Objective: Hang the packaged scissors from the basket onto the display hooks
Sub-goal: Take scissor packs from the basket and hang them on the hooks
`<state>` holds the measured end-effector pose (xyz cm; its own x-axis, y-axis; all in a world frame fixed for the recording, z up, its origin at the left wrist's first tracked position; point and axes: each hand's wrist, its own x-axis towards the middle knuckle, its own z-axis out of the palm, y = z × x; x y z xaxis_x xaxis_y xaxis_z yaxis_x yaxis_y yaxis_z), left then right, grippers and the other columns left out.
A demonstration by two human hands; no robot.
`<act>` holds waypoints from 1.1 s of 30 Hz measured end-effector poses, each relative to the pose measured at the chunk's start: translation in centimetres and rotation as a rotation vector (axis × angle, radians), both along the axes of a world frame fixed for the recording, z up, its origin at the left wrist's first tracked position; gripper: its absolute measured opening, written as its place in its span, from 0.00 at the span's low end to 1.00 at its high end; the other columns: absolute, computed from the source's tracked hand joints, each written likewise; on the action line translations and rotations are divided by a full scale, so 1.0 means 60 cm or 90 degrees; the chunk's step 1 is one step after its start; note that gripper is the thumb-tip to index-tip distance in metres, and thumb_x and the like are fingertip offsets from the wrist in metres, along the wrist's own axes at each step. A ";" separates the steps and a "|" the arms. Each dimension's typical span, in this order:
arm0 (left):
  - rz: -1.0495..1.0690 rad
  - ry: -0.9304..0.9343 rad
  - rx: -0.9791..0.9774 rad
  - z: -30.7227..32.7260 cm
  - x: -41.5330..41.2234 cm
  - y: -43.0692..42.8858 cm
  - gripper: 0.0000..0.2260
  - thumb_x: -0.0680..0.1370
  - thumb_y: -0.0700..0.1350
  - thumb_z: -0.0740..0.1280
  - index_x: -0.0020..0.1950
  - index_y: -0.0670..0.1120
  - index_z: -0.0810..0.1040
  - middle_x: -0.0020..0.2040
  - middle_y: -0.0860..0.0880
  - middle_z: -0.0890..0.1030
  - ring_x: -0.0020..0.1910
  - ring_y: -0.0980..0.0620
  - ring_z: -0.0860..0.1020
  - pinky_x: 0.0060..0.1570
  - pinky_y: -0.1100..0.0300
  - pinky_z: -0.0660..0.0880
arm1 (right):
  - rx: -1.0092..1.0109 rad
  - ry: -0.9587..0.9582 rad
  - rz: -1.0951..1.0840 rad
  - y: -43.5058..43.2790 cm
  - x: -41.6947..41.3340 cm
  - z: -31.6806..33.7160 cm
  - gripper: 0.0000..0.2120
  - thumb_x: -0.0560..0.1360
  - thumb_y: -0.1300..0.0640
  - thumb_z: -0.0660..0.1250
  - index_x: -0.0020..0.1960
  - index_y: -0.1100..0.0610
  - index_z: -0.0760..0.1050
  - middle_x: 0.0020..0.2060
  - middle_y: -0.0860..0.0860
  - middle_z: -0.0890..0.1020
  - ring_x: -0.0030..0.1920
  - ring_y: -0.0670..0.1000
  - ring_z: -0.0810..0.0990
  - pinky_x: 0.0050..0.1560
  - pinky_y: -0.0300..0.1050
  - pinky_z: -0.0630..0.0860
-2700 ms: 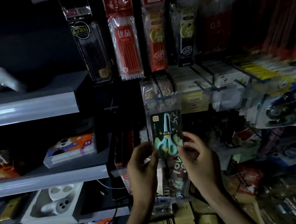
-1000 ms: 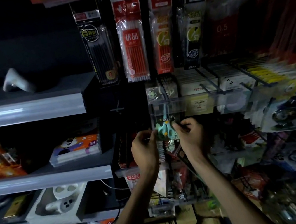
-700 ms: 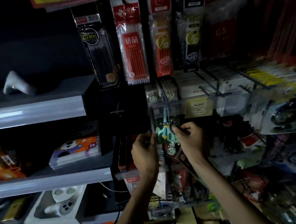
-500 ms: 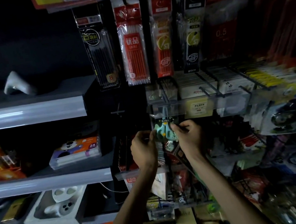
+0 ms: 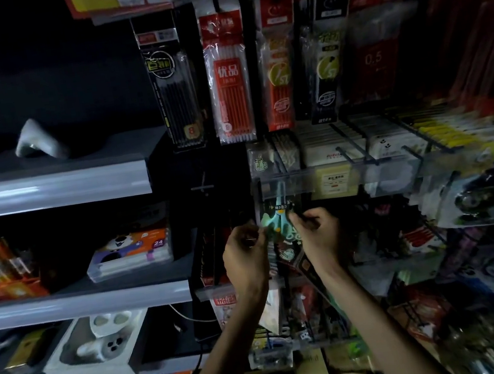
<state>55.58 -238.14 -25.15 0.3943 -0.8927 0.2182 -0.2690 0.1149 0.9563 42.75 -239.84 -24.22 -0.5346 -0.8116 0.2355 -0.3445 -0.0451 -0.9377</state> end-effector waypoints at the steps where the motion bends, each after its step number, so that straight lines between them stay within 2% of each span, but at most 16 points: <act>1: 0.006 0.003 0.003 0.001 0.000 0.000 0.09 0.77 0.57 0.76 0.50 0.53 0.84 0.45 0.57 0.85 0.44 0.61 0.83 0.48 0.50 0.83 | 0.005 0.005 0.000 0.002 0.000 0.003 0.14 0.72 0.40 0.75 0.46 0.50 0.80 0.36 0.44 0.83 0.37 0.46 0.83 0.41 0.55 0.83; 3: 0.014 0.011 0.011 0.004 0.000 0.002 0.11 0.76 0.58 0.76 0.51 0.54 0.83 0.45 0.58 0.85 0.45 0.61 0.83 0.48 0.50 0.83 | 0.017 0.017 -0.005 0.013 -0.001 0.012 0.15 0.74 0.40 0.73 0.48 0.52 0.80 0.35 0.43 0.82 0.36 0.45 0.81 0.39 0.51 0.81; 5: 0.009 0.007 0.013 0.005 0.002 0.008 0.12 0.75 0.60 0.76 0.51 0.54 0.83 0.45 0.58 0.85 0.44 0.61 0.83 0.47 0.51 0.83 | 0.023 0.043 -0.024 0.033 -0.005 0.022 0.14 0.76 0.39 0.71 0.49 0.50 0.79 0.37 0.41 0.81 0.36 0.42 0.79 0.35 0.43 0.75; 7: -0.004 0.002 0.006 0.004 0.007 0.017 0.12 0.75 0.60 0.76 0.51 0.55 0.82 0.45 0.58 0.85 0.44 0.61 0.83 0.46 0.51 0.84 | 0.020 0.066 -0.046 0.054 -0.010 0.026 0.13 0.78 0.38 0.68 0.50 0.48 0.78 0.38 0.41 0.81 0.36 0.41 0.78 0.33 0.40 0.68; 9: -0.031 0.007 -0.004 0.002 0.014 0.031 0.10 0.76 0.59 0.76 0.49 0.56 0.81 0.44 0.56 0.85 0.44 0.58 0.83 0.45 0.52 0.83 | 0.007 0.056 -0.046 0.075 -0.016 0.027 0.15 0.80 0.40 0.65 0.42 0.50 0.76 0.33 0.43 0.79 0.33 0.45 0.76 0.30 0.41 0.66; 11: -0.069 0.032 -0.011 0.004 0.021 0.052 0.10 0.76 0.60 0.75 0.48 0.55 0.82 0.43 0.55 0.85 0.44 0.54 0.83 0.43 0.54 0.81 | -0.008 0.038 -0.035 0.092 -0.021 0.023 0.22 0.82 0.43 0.63 0.34 0.52 0.67 0.26 0.46 0.71 0.27 0.48 0.70 0.29 0.45 0.62; 13: -0.128 0.069 -0.010 0.008 0.024 0.082 0.11 0.78 0.59 0.72 0.50 0.52 0.83 0.45 0.53 0.86 0.46 0.51 0.84 0.45 0.54 0.80 | -0.017 0.002 -0.026 0.106 -0.023 0.024 0.25 0.83 0.44 0.63 0.32 0.53 0.62 0.24 0.47 0.66 0.25 0.47 0.64 0.31 0.47 0.59; 16: -0.253 0.098 0.012 0.012 0.015 0.142 0.10 0.84 0.54 0.67 0.53 0.50 0.85 0.49 0.51 0.87 0.51 0.52 0.84 0.53 0.56 0.81 | -0.009 -0.084 -0.019 0.119 -0.026 0.023 0.23 0.83 0.43 0.63 0.33 0.54 0.67 0.25 0.47 0.69 0.26 0.46 0.67 0.33 0.47 0.61; 20: -0.342 0.074 0.062 0.006 -0.005 0.202 0.11 0.79 0.56 0.71 0.56 0.51 0.84 0.50 0.54 0.87 0.51 0.55 0.85 0.50 0.64 0.81 | -0.006 -0.226 0.015 0.129 -0.019 0.033 0.21 0.83 0.46 0.64 0.33 0.51 0.68 0.23 0.41 0.69 0.26 0.41 0.67 0.34 0.46 0.61; 22: -0.318 0.029 0.056 -0.004 -0.012 0.212 0.13 0.76 0.57 0.73 0.55 0.51 0.85 0.50 0.55 0.86 0.50 0.56 0.85 0.49 0.62 0.81 | -0.014 -0.254 0.015 0.133 -0.016 0.032 0.18 0.82 0.45 0.65 0.36 0.52 0.73 0.28 0.41 0.75 0.33 0.44 0.74 0.37 0.45 0.65; 25: -0.272 0.024 0.029 -0.010 -0.014 0.216 0.04 0.80 0.48 0.73 0.53 0.51 0.86 0.48 0.57 0.87 0.48 0.57 0.85 0.48 0.60 0.82 | 0.025 -0.304 0.019 0.139 -0.015 0.029 0.19 0.80 0.39 0.66 0.52 0.55 0.82 0.48 0.50 0.84 0.50 0.51 0.81 0.44 0.45 0.72; 27: -0.245 0.036 0.012 -0.008 -0.007 0.217 0.04 0.81 0.43 0.72 0.52 0.50 0.86 0.48 0.57 0.87 0.48 0.58 0.86 0.48 0.60 0.82 | 0.087 -0.340 0.049 0.141 -0.019 0.022 0.26 0.76 0.31 0.65 0.63 0.48 0.80 0.61 0.48 0.81 0.62 0.50 0.78 0.57 0.50 0.75; 29: -0.228 0.036 0.005 -0.007 0.003 0.216 0.05 0.81 0.43 0.72 0.53 0.50 0.87 0.48 0.57 0.88 0.49 0.56 0.86 0.49 0.58 0.83 | 0.114 -0.391 0.123 0.151 -0.022 0.027 0.37 0.70 0.22 0.63 0.72 0.42 0.74 0.70 0.43 0.76 0.70 0.49 0.73 0.70 0.57 0.70; 30: -0.224 0.040 0.002 -0.006 0.009 0.214 0.05 0.81 0.43 0.72 0.53 0.50 0.87 0.48 0.56 0.88 0.49 0.55 0.86 0.49 0.56 0.83 | 0.099 -0.411 0.162 0.158 -0.026 0.030 0.39 0.69 0.21 0.63 0.73 0.40 0.72 0.71 0.41 0.76 0.72 0.48 0.72 0.73 0.58 0.68; 31: -0.226 0.049 -0.001 -0.002 0.015 0.213 0.05 0.81 0.43 0.72 0.52 0.50 0.87 0.47 0.55 0.88 0.48 0.55 0.86 0.49 0.56 0.84 | 0.082 -0.411 0.199 0.167 -0.029 0.035 0.35 0.69 0.22 0.64 0.71 0.38 0.73 0.69 0.40 0.77 0.71 0.47 0.73 0.73 0.56 0.68; 33: -0.233 0.066 -0.014 0.007 0.023 0.208 0.06 0.80 0.41 0.71 0.51 0.51 0.87 0.46 0.54 0.88 0.47 0.54 0.86 0.47 0.59 0.83 | 0.058 -0.331 0.251 0.187 -0.037 0.043 0.18 0.74 0.31 0.68 0.60 0.36 0.81 0.59 0.36 0.82 0.64 0.41 0.78 0.65 0.49 0.72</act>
